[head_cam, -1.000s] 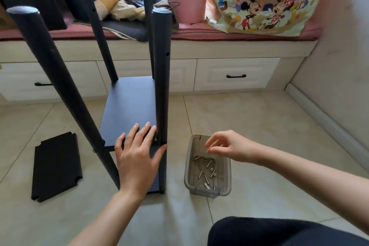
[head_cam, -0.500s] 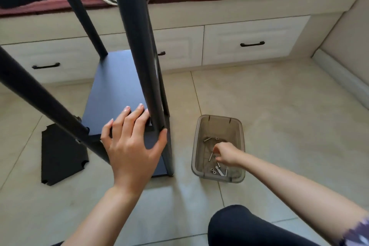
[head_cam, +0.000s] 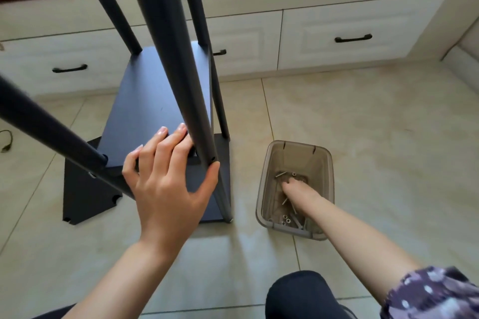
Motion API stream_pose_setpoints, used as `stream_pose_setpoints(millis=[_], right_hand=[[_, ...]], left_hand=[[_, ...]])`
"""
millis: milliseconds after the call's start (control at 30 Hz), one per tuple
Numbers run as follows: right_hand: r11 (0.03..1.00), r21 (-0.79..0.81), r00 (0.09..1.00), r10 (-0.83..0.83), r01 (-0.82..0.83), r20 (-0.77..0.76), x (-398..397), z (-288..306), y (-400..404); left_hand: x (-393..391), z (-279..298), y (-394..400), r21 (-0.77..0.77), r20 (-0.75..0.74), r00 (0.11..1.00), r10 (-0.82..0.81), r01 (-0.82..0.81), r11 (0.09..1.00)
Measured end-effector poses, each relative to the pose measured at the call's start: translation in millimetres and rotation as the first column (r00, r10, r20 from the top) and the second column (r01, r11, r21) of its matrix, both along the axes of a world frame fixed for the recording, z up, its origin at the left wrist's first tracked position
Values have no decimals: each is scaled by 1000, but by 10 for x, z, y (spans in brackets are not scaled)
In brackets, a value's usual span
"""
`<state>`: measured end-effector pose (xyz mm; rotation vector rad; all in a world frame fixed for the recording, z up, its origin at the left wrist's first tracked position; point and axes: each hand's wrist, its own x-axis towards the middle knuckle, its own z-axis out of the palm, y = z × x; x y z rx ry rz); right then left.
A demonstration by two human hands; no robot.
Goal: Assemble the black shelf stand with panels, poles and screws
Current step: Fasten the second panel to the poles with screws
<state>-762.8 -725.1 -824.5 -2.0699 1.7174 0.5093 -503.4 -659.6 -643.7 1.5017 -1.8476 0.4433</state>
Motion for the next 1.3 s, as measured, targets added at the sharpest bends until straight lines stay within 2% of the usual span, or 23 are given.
stream_pose_setpoints(millis=[267,333,467,567,667,733,800,900,1000,1100,1200,1300], right_hand=[[998,-44,999,37,-38,-29,16,115,41],[997,-73,999,-8,11,40,29,223,63],[978,-120,951,-133,171,279,101,579,147],[939,-128,846,-222,320,485,181,1001,278],[898,-118,736,-266,424,622,254,1520,493],[868,-56,636,-316,493,704,306,1863,648],[862,45,536,-353,504,767,368,2197,785],[846,194,384,-414,496,825,468,2677,932],[831,238,341,-444,503,828,595,3027,1008],[806,273,347,-496,525,796,740,3173,1042],[779,308,323,-536,547,780,875,3146,1058],[757,316,300,-552,572,778,966,3046,1076]], left_hand=[[-9,24,12,9,-11,1000,-5,5,1000],[-8,36,12,7,-16,1000,-10,10,1000],[1,67,34,50,-27,999,-17,18,999],[9,127,59,117,-47,999,-15,21,993],[-7,240,84,205,-58,998,-3,15,979],[-7,313,121,291,-107,994,-18,48,956],[4,382,161,367,-168,985,-39,99,925],[45,438,224,426,-173,982,-75,143,893],[76,466,304,422,-235,966,-107,201,884],[89,468,441,312,-381,917,-121,250,917],[114,499,580,217,-604,794,-69,247,945],[99,451,600,279,-729,683,37,248,928]])
